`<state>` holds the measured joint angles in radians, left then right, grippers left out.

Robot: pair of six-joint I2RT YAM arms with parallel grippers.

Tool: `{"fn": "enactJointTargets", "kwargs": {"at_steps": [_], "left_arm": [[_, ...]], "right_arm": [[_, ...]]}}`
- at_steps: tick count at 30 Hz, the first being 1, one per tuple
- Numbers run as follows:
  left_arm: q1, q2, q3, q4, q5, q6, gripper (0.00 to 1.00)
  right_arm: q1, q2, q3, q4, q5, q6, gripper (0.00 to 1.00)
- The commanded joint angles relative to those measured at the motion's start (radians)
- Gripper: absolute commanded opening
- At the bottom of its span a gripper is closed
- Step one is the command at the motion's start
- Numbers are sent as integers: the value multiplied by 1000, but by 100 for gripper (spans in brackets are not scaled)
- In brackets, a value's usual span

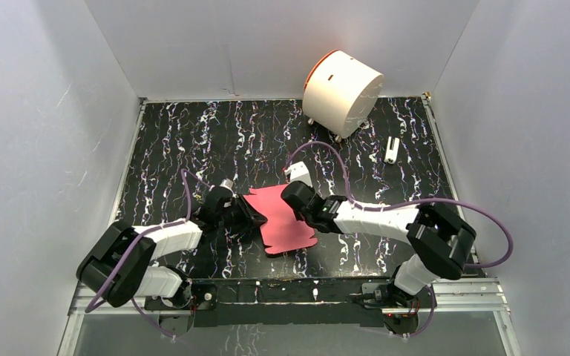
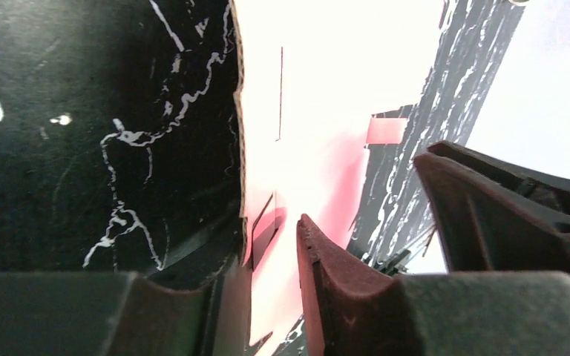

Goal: Fold the paper box

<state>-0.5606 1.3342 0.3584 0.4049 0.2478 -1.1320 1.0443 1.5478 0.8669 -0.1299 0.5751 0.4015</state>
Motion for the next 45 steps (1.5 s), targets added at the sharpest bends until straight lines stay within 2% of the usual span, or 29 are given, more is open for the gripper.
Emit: {"fn": "enactJointTargets", "kwargs": {"at_steps": [1,7,11,14,18,23,29,32,38,45], "left_arm": [[2,-76,20,-112,-65,59,30],[35,-191,62,-351,-149,134,45],[114,-276,107,-466,-138,233,51],[179,-269,183,-534,-106,339,52],[258,-175,286,-578,-41,449,53],[298,-16,404,-588,54,498,53],[306,146,507,-603,123,523,51],[306,225,544,-608,156,528,50],[306,340,617,-611,202,530,44],[307,419,658,-610,240,523,32]], "right_arm": [[-18,-54,-25,54,-37,64,34],[-56,-111,-53,78,-119,65,43],[-118,-162,-77,103,-213,53,51],[-180,-194,-99,121,-310,35,58],[-285,-210,-100,160,-457,5,63],[-364,-204,-74,159,-541,-27,70],[-406,-181,-63,173,-606,-29,73],[-415,-169,-64,186,-626,-32,80],[-430,-162,-83,226,-647,-30,87],[-440,-147,-94,241,-668,-41,88]]}}
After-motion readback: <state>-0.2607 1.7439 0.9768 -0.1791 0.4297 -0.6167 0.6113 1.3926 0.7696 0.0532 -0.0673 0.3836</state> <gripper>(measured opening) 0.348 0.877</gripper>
